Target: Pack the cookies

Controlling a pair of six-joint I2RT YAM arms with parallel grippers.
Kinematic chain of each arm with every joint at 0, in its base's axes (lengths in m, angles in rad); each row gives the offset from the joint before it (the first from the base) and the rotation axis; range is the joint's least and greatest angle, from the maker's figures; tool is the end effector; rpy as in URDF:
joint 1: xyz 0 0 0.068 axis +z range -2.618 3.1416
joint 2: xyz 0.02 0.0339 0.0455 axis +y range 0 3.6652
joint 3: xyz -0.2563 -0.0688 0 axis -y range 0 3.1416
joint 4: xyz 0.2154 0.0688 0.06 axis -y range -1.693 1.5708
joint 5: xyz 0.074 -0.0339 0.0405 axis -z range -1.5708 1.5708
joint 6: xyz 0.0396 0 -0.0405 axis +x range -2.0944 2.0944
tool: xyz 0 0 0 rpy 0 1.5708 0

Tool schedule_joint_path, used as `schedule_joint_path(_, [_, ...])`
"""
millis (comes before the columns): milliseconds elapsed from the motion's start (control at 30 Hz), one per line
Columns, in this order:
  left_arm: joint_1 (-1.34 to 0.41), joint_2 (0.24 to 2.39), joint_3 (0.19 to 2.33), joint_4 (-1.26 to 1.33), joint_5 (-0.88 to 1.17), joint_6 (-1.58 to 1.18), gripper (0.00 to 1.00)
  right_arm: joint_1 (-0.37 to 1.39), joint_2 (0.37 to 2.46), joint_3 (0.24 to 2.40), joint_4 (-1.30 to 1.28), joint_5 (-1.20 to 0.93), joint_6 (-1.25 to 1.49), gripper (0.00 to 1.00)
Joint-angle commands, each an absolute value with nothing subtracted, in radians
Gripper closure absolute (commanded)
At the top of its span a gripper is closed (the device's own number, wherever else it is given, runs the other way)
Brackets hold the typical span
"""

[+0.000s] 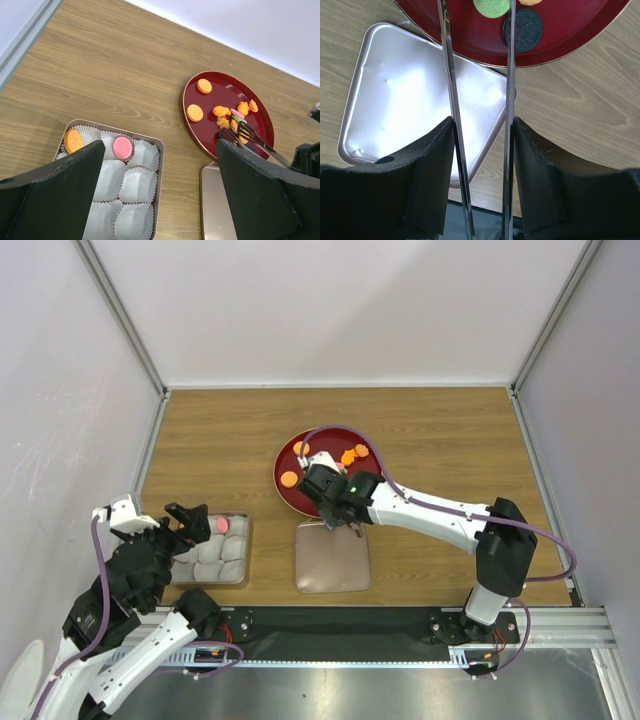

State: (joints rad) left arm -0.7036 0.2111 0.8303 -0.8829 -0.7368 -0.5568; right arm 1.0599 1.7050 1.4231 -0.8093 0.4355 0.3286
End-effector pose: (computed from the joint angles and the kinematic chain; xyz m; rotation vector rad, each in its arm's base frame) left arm 0.0246 0.0140 0.3141 -0.3762 1.7307 -0.2368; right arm 0.1752 0.2785 0.2677 -0.7682 2.3851 -0.0341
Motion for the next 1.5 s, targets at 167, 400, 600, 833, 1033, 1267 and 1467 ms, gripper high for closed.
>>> schedule_joint_path(167, [-0.699,0.215,0.824,-0.851,-0.726,-0.541,0.00,1.051,1.735,1.427,-0.778,0.426,0.328,0.46])
schedule_joint_path(400, [-0.701,0.216,0.824,-0.850,-0.726,-0.538,0.00,1.048,1.752,1.433,-0.772,0.423,0.321,0.46])
schedule_joint_path(600, [-0.699,0.216,0.822,-0.850,-0.724,-0.538,0.00,1.040,1.764,1.433,-0.769,0.422,0.316,0.46])
schedule_joint_path(833, [-0.701,0.219,0.822,-0.847,-0.724,-0.537,0.00,1.039,1.766,1.436,-0.769,0.425,0.311,0.58])
schedule_joint_path(1033, [-0.699,0.219,0.822,-0.847,-0.723,-0.538,0.00,1.039,1.737,1.469,-0.788,0.433,0.310,0.66])
schedule_joint_path(1267, [-0.701,0.219,0.822,-0.848,-0.724,-0.537,0.00,1.043,1.666,1.506,-0.804,0.442,0.301,0.67])
schedule_joint_path(1467, [-0.700,0.221,0.822,-0.848,-0.726,-0.538,0.00,1.077,1.647,1.551,-0.795,0.407,0.293,0.67])
